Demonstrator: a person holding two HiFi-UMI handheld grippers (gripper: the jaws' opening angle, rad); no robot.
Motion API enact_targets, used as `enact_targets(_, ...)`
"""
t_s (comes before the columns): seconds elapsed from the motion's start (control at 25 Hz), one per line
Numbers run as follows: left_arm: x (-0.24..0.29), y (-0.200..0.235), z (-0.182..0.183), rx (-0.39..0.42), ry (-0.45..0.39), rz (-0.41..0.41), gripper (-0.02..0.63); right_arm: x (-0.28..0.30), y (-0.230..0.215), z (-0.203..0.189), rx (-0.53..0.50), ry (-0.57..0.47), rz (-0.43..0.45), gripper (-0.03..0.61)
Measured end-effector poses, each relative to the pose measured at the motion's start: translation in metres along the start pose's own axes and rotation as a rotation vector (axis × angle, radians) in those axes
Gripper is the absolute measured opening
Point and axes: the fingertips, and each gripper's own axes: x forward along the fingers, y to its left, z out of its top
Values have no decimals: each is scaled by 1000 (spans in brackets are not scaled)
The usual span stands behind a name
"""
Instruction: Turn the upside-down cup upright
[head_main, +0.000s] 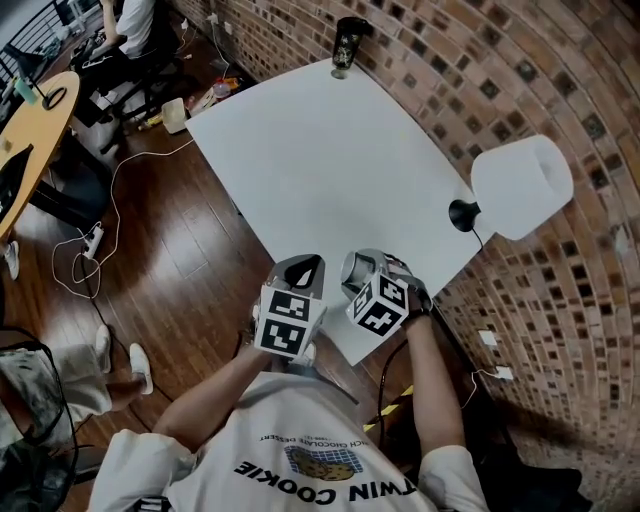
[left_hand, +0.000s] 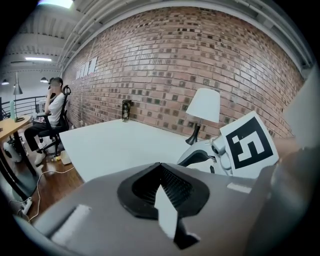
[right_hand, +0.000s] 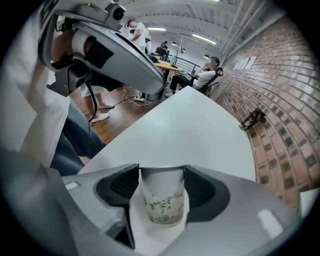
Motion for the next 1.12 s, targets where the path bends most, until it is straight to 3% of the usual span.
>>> enact_targets(0.28, -3, 2, 0, -5, -2, 8, 3, -6, -5, 2, 72, -61, -20, 273)
enact_targets(0.44, -4, 4, -1, -6, -1, 9, 3, -19, -18, 12, 263, -233, -60, 273)
enact_targets(0.64, -1, 1, -1, -3, 6, 2, 3, -32, -43, 8, 565, -492, -189, 273)
enact_targets(0.88, 1, -7, -4, 21, 26, -6, 3, -40, -62, -2, 808, -709, -393, 272)
enact_targets(1.0, 0, -8, -6, 30, 32, 0, 3, -43, -63, -7, 857, -763, -482, 272)
enact_targets(1.12, 0, -10, -6, 36, 36, 6, 3, -49, -54, -11, 847, -769, -514, 273)
